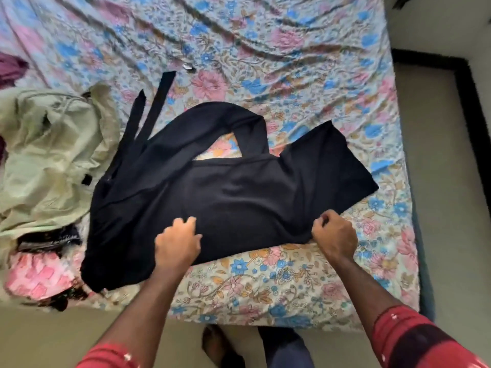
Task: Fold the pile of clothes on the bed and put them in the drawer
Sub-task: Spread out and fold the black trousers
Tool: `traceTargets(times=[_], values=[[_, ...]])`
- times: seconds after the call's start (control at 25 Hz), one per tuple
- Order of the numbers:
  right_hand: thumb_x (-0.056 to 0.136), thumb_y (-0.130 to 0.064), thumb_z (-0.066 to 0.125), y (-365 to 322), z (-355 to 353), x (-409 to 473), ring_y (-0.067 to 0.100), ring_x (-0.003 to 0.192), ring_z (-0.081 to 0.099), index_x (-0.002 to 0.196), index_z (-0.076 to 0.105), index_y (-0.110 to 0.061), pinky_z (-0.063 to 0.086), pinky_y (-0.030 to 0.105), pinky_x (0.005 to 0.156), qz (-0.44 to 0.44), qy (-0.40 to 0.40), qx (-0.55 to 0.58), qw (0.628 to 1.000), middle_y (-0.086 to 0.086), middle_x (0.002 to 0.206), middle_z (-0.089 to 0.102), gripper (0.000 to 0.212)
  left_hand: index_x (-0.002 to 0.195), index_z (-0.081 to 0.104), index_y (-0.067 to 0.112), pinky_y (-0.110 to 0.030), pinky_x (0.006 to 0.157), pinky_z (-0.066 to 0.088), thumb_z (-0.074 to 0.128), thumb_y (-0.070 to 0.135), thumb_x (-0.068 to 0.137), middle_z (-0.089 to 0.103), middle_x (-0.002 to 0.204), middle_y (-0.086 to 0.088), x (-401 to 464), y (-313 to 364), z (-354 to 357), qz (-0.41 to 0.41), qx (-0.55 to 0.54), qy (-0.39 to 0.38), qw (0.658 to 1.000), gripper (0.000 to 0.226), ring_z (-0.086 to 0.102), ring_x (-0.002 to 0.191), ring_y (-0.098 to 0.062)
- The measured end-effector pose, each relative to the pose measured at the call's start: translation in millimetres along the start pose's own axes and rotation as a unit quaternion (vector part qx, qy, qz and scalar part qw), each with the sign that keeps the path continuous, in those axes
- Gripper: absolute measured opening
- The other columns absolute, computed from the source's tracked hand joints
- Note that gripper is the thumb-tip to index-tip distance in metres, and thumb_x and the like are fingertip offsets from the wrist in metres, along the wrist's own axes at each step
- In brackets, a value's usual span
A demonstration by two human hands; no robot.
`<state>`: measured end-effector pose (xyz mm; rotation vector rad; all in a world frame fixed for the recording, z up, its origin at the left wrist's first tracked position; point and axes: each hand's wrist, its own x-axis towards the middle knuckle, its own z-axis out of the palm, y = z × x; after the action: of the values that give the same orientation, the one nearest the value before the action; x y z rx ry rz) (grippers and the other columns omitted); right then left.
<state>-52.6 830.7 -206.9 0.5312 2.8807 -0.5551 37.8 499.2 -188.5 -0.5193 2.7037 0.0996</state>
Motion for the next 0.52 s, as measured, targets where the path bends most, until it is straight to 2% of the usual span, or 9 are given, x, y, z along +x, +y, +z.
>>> traceTargets(times=[0.04, 0.12, 0.2, 0.28, 0.4, 0.52], values=[[0.091, -0.024, 0.059, -1, -2, 14, 0.034, 0.077, 0.059, 0.092, 0.064, -0.019, 0.046, 0.037, 0.068, 0.019, 0.024, 0.045, 0.999, 0.013, 0.088, 0.069, 0.008, 0.117, 0.058, 0.024, -0.042, 0.077, 0.052, 0.062, 0.047, 0.094, 0.060, 0.112, -0.004, 8, 25, 1, 0.040, -0.027, 0.019, 0.999, 0.033, 0.065, 0.104, -0.030], [0.095, -0.017, 0.058, 12, -10, 55, 0.036, 0.095, 0.060, 0.103, 0.063, -0.014, 0.042, 0.036, 0.074, 0.091, 0.069, 0.133, 0.985, 0.014, 0.106, 0.066, 0.011, 0.119, 0.062, 0.021, -0.044, 0.083, 0.051, 0.061, 0.045, 0.095, 0.059, 0.112, -0.005, 32, 89, 5, 0.117, -0.086, 0.028, 0.989, 0.034, 0.061, 0.109, -0.029], [0.097, -0.019, 0.060, 29, -16, 100, 0.038, 0.115, 0.056, 0.124, 0.057, -0.010, 0.046, 0.042, 0.090, 0.162, 0.092, 0.181, 0.966, 0.017, 0.127, 0.058, 0.029, 0.120, 0.063, 0.021, -0.046, 0.085, 0.049, 0.060, 0.042, 0.096, 0.058, 0.114, -0.005, 58, 150, 7, 0.177, -0.135, 0.030, 0.974, 0.032, 0.058, 0.111, -0.029], [0.097, -0.026, 0.063, 39, -17, 133, 0.042, 0.127, 0.051, 0.142, 0.045, -0.006, 0.043, 0.047, 0.103, 0.198, 0.074, 0.187, 0.959, 0.022, 0.140, 0.050, 0.052, 0.117, 0.064, 0.022, -0.046, 0.084, 0.046, 0.060, 0.036, 0.097, 0.057, 0.117, -0.004, 86, 200, 2, 0.217, -0.163, 0.052, 0.961, 0.025, 0.057, 0.110, -0.029], [0.099, -0.034, 0.063, 43, -13, 156, 0.041, 0.132, 0.047, 0.151, 0.036, -0.008, 0.044, 0.048, 0.103, 0.210, 0.044, 0.138, 0.967, 0.021, 0.148, 0.044, 0.064, 0.114, 0.064, 0.023, -0.049, 0.088, 0.042, 0.060, 0.029, 0.096, 0.056, 0.125, -0.005, 131, 259, -12, 0.256, -0.146, 0.106, 0.950, 0.020, 0.055, 0.115, -0.029], [0.100, -0.033, 0.062, 59, -8, 167, 0.034, 0.123, 0.054, 0.140, 0.051, -0.013, 0.048, 0.043, 0.093, 0.194, 0.038, 0.121, 0.973, 0.013, 0.139, 0.052, 0.046, 0.133, 0.056, 0.023, -0.055, 0.102, 0.037, 0.056, 0.027, 0.098, 0.051, 0.139, -0.006, 177, 317, -24, 0.235, -0.161, 0.073, 0.956, 0.035, 0.049, 0.127, -0.030]])
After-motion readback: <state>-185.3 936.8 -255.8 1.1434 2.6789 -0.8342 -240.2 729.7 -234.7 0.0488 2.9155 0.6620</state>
